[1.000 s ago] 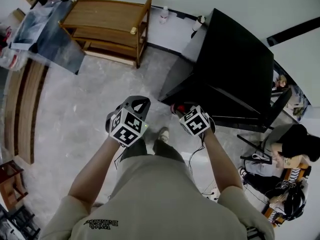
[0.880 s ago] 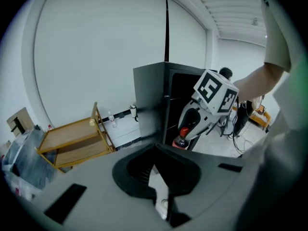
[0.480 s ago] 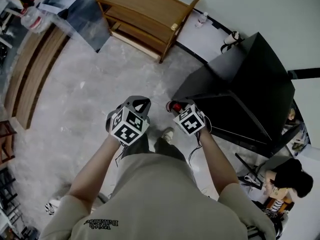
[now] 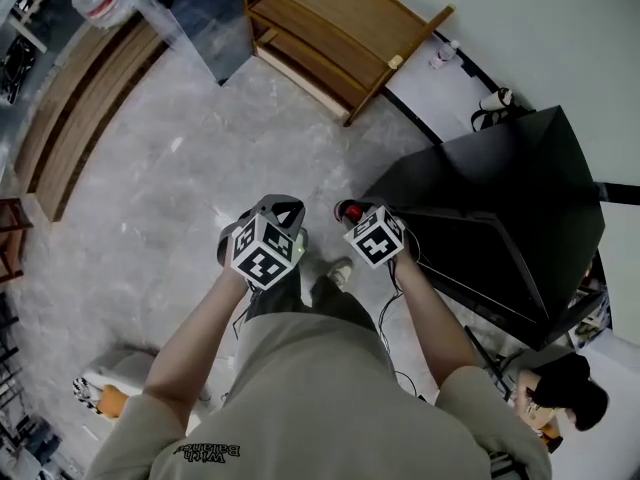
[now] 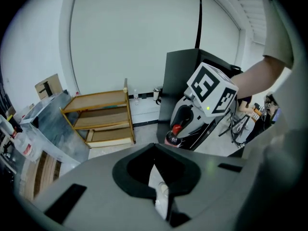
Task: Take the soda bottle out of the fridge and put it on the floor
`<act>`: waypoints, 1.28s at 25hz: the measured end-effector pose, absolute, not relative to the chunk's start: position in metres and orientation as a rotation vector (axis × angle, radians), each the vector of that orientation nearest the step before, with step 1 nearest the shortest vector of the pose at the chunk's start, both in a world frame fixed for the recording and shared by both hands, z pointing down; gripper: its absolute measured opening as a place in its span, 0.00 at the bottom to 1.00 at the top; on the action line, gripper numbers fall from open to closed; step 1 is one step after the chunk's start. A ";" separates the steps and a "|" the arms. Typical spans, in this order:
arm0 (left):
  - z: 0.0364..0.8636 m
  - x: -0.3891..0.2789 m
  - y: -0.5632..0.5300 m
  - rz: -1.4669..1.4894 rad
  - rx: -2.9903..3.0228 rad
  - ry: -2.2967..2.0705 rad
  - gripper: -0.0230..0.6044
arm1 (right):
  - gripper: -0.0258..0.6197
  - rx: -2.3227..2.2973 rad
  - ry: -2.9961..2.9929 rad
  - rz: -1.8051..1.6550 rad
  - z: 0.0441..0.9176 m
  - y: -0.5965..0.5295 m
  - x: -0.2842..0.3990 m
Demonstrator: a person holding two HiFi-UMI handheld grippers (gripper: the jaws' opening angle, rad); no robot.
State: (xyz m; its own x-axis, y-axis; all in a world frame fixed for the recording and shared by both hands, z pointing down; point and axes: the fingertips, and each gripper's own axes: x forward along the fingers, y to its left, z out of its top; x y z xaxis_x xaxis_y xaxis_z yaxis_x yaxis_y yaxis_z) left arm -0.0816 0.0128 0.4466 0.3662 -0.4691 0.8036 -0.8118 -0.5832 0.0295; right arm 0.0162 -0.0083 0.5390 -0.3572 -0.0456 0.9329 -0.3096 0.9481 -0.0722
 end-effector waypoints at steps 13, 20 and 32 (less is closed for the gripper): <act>0.556 -0.121 -0.007 1.187 2.091 -1.094 0.05 | 0.22 0.224 -1.874 0.315 0.632 -0.030 -0.022; 0.628 -0.139 -0.014 1.177 2.040 -1.091 0.05 | 0.22 0.254 -1.840 0.335 0.702 -0.047 -0.030; 0.771 -0.147 -0.021 1.156 2.010 -1.081 0.05 | 0.22 0.311 -1.793 0.378 0.846 -0.053 -0.029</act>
